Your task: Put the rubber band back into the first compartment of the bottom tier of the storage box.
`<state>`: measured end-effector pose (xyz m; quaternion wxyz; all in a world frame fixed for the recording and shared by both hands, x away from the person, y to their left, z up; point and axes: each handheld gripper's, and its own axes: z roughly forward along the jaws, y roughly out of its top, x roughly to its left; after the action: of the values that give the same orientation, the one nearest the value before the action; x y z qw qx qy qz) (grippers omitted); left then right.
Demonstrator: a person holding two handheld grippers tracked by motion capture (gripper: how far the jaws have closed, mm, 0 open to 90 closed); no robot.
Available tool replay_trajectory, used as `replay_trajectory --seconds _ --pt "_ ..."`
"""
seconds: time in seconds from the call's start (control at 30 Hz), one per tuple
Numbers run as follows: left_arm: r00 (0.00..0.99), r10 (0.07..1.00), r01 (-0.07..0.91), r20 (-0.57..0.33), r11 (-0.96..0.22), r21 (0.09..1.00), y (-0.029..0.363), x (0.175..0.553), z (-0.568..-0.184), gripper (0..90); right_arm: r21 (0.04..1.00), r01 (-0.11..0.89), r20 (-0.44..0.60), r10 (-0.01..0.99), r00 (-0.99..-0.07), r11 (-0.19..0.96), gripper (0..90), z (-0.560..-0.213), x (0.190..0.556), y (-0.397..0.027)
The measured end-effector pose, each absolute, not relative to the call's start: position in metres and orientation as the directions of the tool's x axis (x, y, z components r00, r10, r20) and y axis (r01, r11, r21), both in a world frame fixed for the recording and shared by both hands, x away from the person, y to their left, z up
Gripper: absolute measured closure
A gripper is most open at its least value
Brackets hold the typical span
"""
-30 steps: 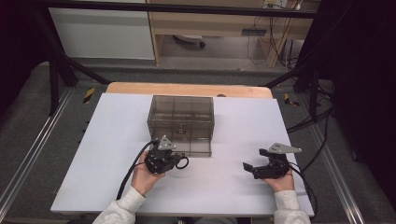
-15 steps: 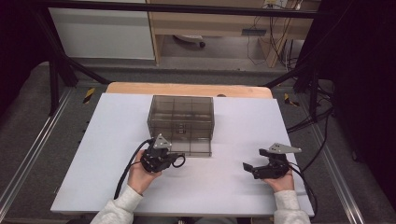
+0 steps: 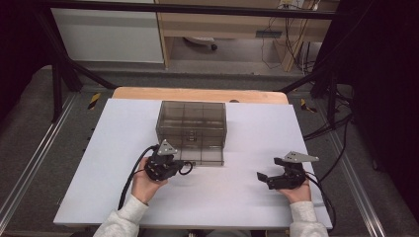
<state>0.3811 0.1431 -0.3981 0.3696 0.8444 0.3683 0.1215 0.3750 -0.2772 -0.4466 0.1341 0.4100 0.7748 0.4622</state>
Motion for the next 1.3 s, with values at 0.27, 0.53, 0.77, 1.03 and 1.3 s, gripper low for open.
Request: replay_trajectory --seconds 0.27,0.53,0.77,1.03,1.3 --pt "0.689 0.722 0.534 -0.063 -0.446 0.718 0.148 0.383 -0.395 86.7 0.825 0.514 0.174 0.759 -0.627 0.235 0.4 -0.447 0.375 -0.277" --pt "0.68 0.731 0.537 -0.06 -0.441 0.719 0.154 0.386 -0.394 86.7 0.824 0.514 0.173 0.76 -0.627 0.236 0.4 -0.447 0.375 -0.277" --pt "0.668 0.741 0.543 -0.065 -0.426 0.724 0.158 0.389 -0.393 86.7 0.824 0.514 0.173 0.76 -0.627 0.236 0.4 -0.447 0.375 -0.277" --pt "0.655 0.753 0.546 -0.061 -0.416 0.728 0.164 0.392 -0.392 86.7 0.825 0.515 0.175 0.759 -0.627 0.234 0.4 -0.447 0.375 -0.277" --pt "0.643 0.764 0.553 -0.059 -0.409 0.726 0.169 0.395 -0.394 86.7 0.823 0.516 0.175 0.759 -0.627 0.236 0.4 -0.447 0.375 -0.277"
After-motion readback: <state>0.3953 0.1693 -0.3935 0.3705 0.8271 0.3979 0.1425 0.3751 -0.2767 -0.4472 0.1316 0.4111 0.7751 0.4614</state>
